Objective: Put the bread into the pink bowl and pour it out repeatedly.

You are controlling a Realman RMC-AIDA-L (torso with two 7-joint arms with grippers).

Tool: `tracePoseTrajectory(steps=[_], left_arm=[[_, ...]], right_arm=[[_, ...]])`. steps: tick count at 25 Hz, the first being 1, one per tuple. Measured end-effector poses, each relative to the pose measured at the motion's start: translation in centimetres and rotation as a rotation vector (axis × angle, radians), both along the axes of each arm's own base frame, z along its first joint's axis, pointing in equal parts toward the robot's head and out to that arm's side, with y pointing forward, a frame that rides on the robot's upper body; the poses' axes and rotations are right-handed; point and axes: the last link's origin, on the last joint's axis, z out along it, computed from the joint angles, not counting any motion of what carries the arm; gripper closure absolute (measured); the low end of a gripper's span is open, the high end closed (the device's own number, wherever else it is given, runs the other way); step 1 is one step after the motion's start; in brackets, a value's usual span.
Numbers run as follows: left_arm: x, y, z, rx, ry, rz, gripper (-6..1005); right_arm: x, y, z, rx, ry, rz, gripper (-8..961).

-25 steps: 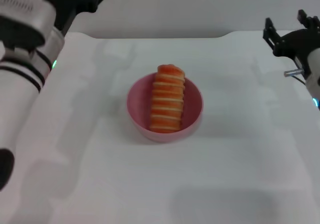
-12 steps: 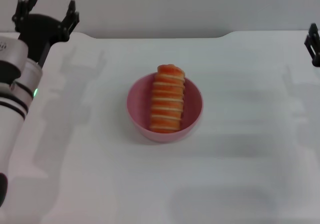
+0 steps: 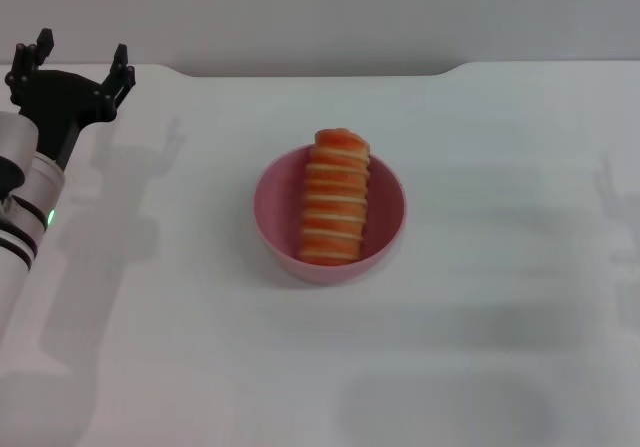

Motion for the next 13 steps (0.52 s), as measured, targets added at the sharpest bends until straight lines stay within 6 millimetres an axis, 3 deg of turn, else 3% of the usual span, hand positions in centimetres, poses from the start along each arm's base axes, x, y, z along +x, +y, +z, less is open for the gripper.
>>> tracePoseTrajectory(steps=[13], left_arm=[[-0.17,-0.24,-0.40,-0.024,-0.045,0.010,140]], right_arm=[[0.37,-0.19,-0.21,-0.008,-0.001,-0.013,200]])
